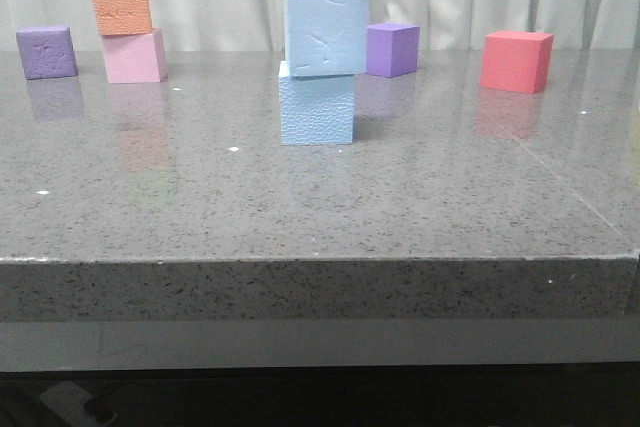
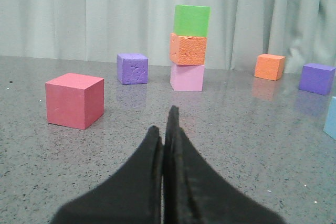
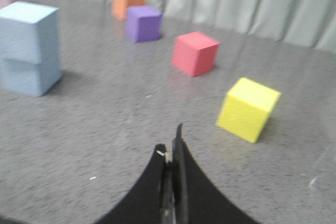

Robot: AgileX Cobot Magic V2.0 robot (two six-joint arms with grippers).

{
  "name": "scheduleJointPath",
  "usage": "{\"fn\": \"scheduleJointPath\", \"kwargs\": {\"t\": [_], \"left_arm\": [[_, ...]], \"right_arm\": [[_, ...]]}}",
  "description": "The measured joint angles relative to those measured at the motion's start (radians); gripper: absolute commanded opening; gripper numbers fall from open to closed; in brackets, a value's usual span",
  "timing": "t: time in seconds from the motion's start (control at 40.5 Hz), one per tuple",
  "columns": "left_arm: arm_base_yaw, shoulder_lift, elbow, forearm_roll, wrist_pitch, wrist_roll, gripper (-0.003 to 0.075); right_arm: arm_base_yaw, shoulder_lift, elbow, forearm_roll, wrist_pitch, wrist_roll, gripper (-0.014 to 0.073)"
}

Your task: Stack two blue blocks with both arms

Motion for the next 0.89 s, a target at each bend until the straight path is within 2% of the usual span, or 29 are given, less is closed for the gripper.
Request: {"fn": "scheduleJointPath", "kwargs": {"t": [0.123,0.296,0.889], "left_arm": [[0.000,0.000,0.000,0.000,0.000,0.002,-0.0020],[0.000,0.000,0.000,0.000,0.000,0.002,-0.0020],[0.000,0.000,0.000,0.000,0.000,0.002,-0.0020]], "right_arm": [[-0.037,-0.111,0.180,0.000,-0.154,0.000,-0.0118],[-0.063,-0.218,0.343,0.000,-0.252,0.000,-0.0118],[-0.093,-0.227,0.360,0.000,-0.259,0.000,-0.0118]]}}
